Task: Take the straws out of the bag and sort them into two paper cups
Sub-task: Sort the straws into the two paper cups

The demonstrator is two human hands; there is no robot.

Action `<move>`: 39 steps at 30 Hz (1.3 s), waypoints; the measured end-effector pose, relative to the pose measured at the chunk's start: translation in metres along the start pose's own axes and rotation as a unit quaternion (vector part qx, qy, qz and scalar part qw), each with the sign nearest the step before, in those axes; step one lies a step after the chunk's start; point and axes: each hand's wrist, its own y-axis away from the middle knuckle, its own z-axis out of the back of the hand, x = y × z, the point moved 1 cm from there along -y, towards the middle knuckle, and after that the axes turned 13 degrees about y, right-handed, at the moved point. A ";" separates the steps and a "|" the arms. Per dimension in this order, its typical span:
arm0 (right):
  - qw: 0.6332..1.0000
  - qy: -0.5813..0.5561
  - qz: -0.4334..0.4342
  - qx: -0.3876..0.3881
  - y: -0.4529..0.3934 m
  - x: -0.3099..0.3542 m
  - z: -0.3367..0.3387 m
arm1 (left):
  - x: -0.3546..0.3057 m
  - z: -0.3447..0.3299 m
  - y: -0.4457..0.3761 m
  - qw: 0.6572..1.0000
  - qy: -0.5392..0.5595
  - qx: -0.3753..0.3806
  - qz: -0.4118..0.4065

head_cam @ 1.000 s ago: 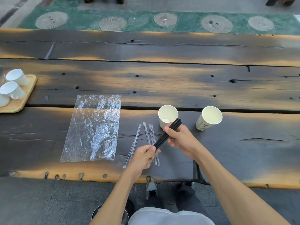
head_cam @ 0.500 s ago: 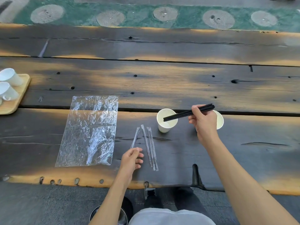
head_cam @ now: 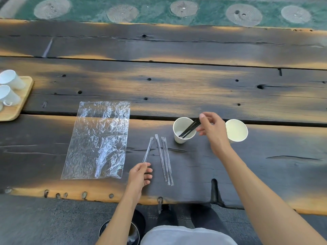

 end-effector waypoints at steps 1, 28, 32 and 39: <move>0.999 -0.033 -0.017 -0.018 0.000 0.000 0.004 | 0.000 0.001 -0.001 1.000 0.002 -0.005 -0.001; 0.931 0.136 -0.217 0.261 0.047 -0.094 -0.157 | 0.000 -0.031 -0.047 0.961 -0.245 -0.083 -0.096; 0.929 0.138 -0.215 0.266 0.047 -0.089 -0.154 | 0.006 -0.030 -0.047 0.972 -0.202 -0.083 -0.083; 0.921 0.171 -0.183 0.300 0.065 -0.096 -0.148 | 0.020 -0.022 -0.039 0.987 -0.153 -0.037 -0.038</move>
